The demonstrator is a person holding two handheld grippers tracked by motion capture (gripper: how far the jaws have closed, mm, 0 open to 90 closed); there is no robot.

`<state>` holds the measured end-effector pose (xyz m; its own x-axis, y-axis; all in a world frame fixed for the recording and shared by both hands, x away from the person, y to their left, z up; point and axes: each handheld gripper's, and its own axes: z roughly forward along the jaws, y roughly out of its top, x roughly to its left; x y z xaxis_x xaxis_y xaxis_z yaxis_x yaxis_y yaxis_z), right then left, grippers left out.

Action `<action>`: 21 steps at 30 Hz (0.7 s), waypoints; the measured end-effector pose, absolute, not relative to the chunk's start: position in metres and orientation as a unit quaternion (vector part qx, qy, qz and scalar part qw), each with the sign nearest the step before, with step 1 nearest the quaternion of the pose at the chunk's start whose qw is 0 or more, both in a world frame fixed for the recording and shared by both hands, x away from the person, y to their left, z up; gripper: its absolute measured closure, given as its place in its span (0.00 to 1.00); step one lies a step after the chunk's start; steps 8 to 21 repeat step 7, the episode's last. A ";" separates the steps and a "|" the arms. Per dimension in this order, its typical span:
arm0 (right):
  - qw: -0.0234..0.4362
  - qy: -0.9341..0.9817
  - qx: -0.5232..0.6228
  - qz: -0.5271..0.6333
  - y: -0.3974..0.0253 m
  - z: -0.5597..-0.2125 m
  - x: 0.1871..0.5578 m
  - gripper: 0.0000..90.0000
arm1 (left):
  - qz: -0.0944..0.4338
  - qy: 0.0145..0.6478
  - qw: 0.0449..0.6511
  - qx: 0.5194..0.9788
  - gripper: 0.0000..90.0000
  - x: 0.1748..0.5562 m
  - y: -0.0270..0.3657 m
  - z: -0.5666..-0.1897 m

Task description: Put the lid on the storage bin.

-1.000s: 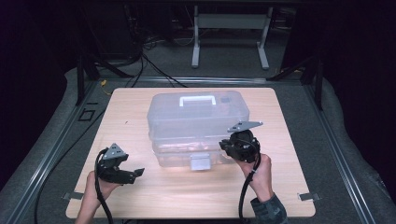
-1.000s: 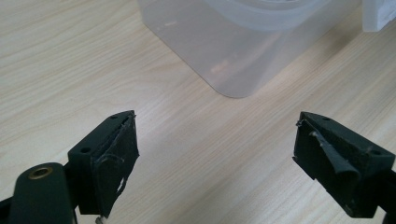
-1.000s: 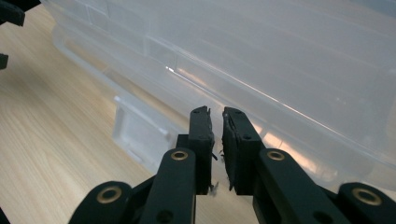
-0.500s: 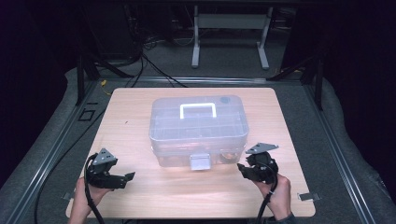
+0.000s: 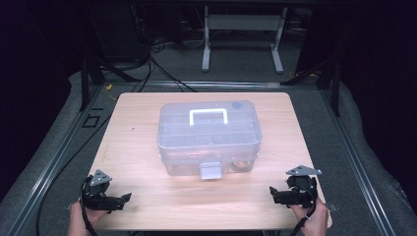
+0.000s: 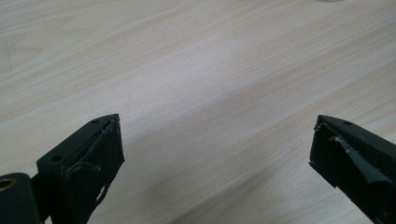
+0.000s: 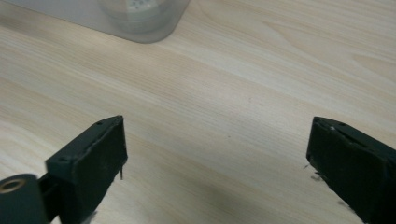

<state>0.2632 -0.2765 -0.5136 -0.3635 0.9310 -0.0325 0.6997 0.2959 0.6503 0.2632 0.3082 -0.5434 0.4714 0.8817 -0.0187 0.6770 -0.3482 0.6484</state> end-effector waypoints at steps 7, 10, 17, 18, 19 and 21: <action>0.206 0.771 0.535 0.278 -0.288 -0.527 0.264 0.00 | 0.177 0.491 0.300 0.798 0.02 0.266 0.311 -0.557; 0.206 0.771 0.535 0.278 -0.288 -0.527 0.264 0.00 | 0.177 0.491 0.300 0.798 0.02 0.266 0.311 -0.557; 0.206 0.771 0.535 0.278 -0.288 -0.527 0.264 0.00 | 0.177 0.491 0.300 0.798 0.02 0.266 0.311 -0.557; 0.206 0.771 0.535 0.278 -0.288 -0.527 0.264 0.00 | 0.177 0.491 0.300 0.798 0.02 0.266 0.311 -0.557; 0.206 0.771 0.535 0.278 -0.288 -0.527 0.264 0.00 | 0.177 0.491 0.300 0.798 0.02 0.266 0.311 -0.557; 0.206 0.771 0.535 0.278 -0.288 -0.527 0.264 0.00 | 0.177 0.491 0.300 0.798 0.02 0.266 0.311 -0.557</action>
